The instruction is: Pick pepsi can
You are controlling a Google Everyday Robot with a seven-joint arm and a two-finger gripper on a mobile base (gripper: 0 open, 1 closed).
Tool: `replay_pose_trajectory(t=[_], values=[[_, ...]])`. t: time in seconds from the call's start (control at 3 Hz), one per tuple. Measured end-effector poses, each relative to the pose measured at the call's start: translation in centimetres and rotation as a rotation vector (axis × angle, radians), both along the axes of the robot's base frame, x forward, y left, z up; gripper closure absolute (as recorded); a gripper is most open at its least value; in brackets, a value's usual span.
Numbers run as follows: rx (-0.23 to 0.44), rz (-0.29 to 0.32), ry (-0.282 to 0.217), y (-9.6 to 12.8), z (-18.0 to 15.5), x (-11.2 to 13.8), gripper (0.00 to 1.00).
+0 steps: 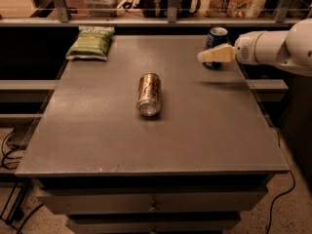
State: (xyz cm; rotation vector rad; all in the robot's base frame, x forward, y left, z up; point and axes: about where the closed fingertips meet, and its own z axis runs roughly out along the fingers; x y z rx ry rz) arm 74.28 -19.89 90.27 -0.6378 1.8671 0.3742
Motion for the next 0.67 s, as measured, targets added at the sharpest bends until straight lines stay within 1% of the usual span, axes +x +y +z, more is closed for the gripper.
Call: replay_pose_trajectory(t=[0.33,0.67], values=[[0.049,-0.023,0.005,-0.1,-0.7,2.1,0.18],[0.02,0.003,-0.011,1.0,-0.3,2.8,0.4]])
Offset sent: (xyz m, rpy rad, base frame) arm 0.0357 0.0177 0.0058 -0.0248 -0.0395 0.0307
